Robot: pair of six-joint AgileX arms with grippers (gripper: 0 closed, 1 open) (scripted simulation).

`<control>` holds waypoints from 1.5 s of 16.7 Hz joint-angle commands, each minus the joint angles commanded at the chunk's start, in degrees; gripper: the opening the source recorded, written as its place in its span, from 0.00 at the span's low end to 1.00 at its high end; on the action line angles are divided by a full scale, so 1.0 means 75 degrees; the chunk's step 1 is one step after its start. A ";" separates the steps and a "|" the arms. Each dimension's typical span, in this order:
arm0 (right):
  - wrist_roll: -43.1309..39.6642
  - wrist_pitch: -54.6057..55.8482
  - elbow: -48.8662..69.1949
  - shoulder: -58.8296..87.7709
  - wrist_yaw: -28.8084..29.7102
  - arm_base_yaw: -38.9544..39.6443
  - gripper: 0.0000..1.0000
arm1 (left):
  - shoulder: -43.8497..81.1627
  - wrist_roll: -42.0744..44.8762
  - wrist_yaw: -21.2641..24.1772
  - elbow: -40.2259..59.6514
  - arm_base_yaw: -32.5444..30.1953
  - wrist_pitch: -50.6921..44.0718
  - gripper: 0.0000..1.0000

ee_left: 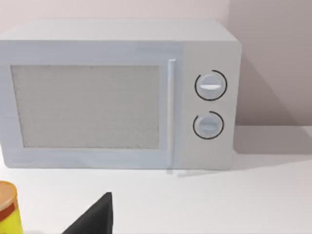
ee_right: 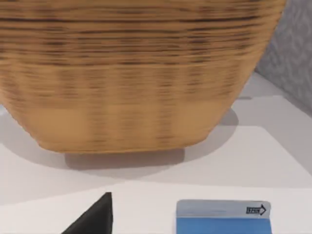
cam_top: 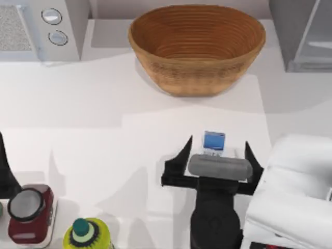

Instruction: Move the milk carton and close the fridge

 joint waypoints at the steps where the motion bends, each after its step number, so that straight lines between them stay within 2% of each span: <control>1: 0.0006 0.0184 0.0150 0.0319 0.0052 0.0010 1.00 | 0.0000 0.0000 0.0000 0.0000 0.0000 0.0000 1.00; 10: 0.0016 0.0488 0.0418 0.0869 0.0096 -0.0042 1.00 | 0.0000 0.0000 0.0000 0.0000 0.0000 0.0000 1.00; 16: -0.0049 0.0229 0.0876 0.0977 -0.0688 -0.0809 1.00 | 0.0000 0.0000 0.0000 0.0000 0.0000 0.0000 1.00; 20: -0.0054 0.0211 0.0906 0.0985 -0.0740 -0.0861 1.00 | 0.0000 0.0000 0.0000 0.0000 0.0000 0.0000 1.00; 25: -0.0054 0.0211 0.0906 0.0985 -0.0740 -0.0861 0.62 | 0.0000 0.0000 0.0000 0.0000 0.0000 0.0000 1.00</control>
